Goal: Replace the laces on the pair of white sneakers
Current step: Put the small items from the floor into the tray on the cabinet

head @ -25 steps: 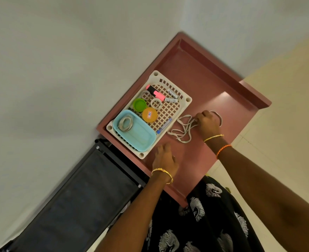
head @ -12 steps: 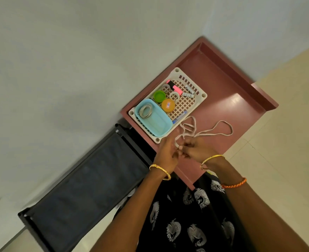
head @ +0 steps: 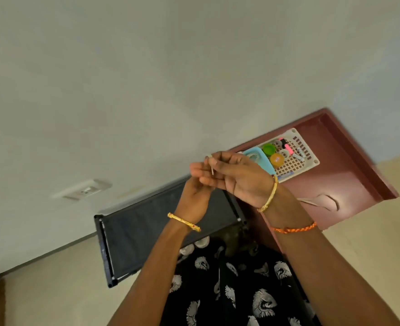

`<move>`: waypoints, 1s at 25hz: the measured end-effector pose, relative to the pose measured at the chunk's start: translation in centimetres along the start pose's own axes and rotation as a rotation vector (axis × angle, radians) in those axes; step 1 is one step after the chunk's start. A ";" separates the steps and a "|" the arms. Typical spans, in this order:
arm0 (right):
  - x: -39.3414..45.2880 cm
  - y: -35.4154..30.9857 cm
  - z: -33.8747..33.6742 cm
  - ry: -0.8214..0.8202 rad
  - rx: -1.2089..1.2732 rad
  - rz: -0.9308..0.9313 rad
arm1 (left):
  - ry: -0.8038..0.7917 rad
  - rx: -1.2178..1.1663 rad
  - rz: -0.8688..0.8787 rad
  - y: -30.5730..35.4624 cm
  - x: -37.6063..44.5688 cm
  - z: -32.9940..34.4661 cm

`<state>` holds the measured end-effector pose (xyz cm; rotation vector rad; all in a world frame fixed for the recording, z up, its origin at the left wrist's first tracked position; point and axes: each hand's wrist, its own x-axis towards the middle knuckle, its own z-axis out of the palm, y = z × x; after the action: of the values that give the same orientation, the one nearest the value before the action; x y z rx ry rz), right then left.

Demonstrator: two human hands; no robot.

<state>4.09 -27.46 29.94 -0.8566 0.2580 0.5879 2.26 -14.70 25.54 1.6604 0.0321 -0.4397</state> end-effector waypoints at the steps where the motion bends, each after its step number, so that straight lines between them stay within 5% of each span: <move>1: 0.0 -0.4 2.3 -0.006 0.059 -0.003 | 0.038 -0.031 0.044 1.3 -1.0 -1.6; 8: -1.9 -4.6 16.2 -0.192 0.190 -0.072 | 0.137 -0.028 0.220 11.1 -5.9 -10.1; 12: -2.5 -7.4 22.2 -0.158 0.203 -0.260 | 0.142 0.045 0.288 17.2 -8.3 -12.4; 19: -3.2 -9.7 26.8 -0.068 -0.253 -0.797 | 0.177 0.193 0.394 23.9 -12.2 -14.3; 25: -3.5 -11.1 26.1 -0.068 -0.668 -1.025 | 0.267 0.358 0.503 28.7 -15.4 -16.0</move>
<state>7.27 -14.34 55.14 -1.4476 -0.4678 -0.2948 0.12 0.05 58.60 1.9880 -0.2763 0.1706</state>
